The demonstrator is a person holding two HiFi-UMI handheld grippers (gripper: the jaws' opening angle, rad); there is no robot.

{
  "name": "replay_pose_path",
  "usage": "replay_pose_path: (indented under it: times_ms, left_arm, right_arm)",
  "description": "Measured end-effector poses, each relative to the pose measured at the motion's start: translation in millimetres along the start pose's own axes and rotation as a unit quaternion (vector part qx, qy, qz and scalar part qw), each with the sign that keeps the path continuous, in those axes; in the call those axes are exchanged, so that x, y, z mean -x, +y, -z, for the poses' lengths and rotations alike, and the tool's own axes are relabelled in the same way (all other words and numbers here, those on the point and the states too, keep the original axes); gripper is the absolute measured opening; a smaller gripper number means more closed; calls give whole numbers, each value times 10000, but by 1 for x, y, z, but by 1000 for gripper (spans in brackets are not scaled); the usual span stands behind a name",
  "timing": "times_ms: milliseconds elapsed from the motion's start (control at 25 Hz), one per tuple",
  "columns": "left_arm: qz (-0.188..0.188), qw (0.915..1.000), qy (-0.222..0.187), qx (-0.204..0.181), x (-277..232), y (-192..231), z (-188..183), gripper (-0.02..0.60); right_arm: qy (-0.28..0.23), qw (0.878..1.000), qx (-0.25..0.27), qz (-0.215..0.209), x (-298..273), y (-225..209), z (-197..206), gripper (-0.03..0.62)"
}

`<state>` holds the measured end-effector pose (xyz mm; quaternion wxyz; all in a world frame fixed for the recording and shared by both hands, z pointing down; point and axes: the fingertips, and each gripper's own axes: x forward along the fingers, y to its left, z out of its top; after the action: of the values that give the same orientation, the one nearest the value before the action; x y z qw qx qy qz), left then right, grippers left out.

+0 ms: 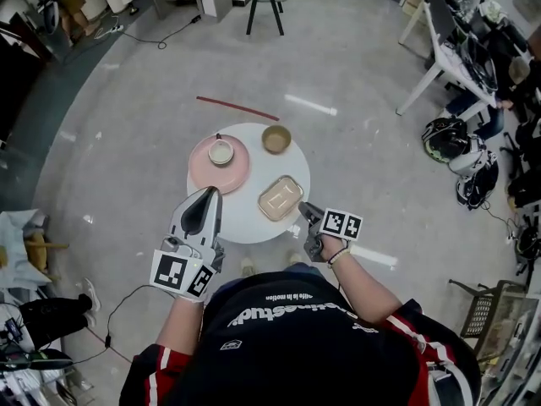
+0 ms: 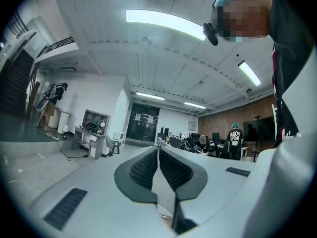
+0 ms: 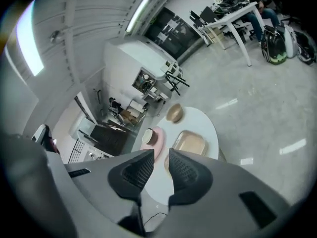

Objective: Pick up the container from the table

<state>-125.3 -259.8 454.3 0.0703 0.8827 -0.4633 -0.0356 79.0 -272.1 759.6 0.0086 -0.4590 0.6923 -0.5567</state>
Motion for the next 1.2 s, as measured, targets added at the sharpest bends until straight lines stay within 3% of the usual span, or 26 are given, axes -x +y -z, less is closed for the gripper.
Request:
replay_pose_path:
  times_ms: [240, 480, 1200]
  left_arm:
    - [-2, 10000, 51, 26, -2, -3, 9, 31]
    - [-31, 9999, 97, 51, 1, -3, 14, 31]
    - [-386, 9989, 235, -140, 18, 12, 10, 31]
  right_arm:
    - [126, 9939, -1056, 275, -28, -56, 21, 94]
    - [-36, 9707, -2377, 340, -51, -103, 43, 100]
    - [102, 9649, -2597, 382, -90, -117, 55, 117]
